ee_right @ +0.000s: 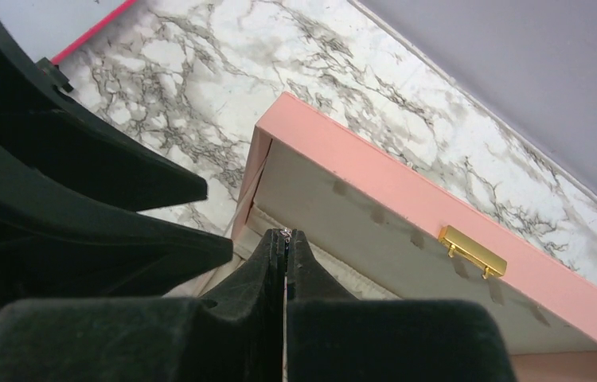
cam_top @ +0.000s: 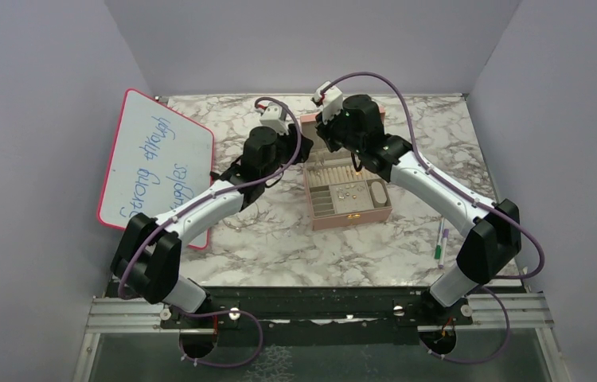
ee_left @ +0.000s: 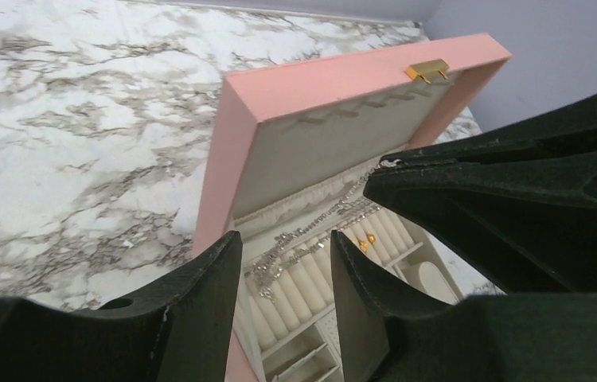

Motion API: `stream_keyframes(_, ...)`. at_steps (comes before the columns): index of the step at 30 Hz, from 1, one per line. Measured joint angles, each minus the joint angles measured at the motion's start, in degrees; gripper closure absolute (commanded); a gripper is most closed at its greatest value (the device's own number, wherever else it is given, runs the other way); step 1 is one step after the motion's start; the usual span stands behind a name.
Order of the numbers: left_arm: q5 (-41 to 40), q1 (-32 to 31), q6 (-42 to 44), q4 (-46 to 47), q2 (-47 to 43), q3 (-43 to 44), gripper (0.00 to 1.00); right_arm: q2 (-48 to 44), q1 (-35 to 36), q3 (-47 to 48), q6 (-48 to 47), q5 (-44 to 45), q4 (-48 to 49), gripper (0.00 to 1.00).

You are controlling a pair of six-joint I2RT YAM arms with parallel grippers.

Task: Organize the mixed jewelry
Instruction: Place the jewelry in the jewelry box.

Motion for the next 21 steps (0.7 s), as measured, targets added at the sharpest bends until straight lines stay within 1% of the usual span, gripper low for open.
stream_keyframes(4,6.99,0.46,2.32,2.91,3.32,0.33,0.6,0.0,-0.37,0.0,0.11,-0.5,0.24,0.97)
stream_keyframes(9,12.28,0.42,6.6,4.17,7.93,2.49,0.65,-0.22,-1.55,0.0,0.94,-3.08,0.24,0.97)
stream_keyframes(15,12.04,0.42,8.7,6.27,10.05,3.58,0.77,-1.18,-2.75,0.0,2.14,-5.38,0.37,0.98)
stream_keyframes(19,10.93,0.42,9.16,7.08,10.34,4.02,0.77,-1.51,-3.28,0.0,2.62,-6.29,0.61,0.98)
stream_keyframes(21,10.73,0.44,9.22,7.52,10.38,4.31,0.75,-1.53,-3.39,-0.02,2.78,-6.56,0.7,0.98)
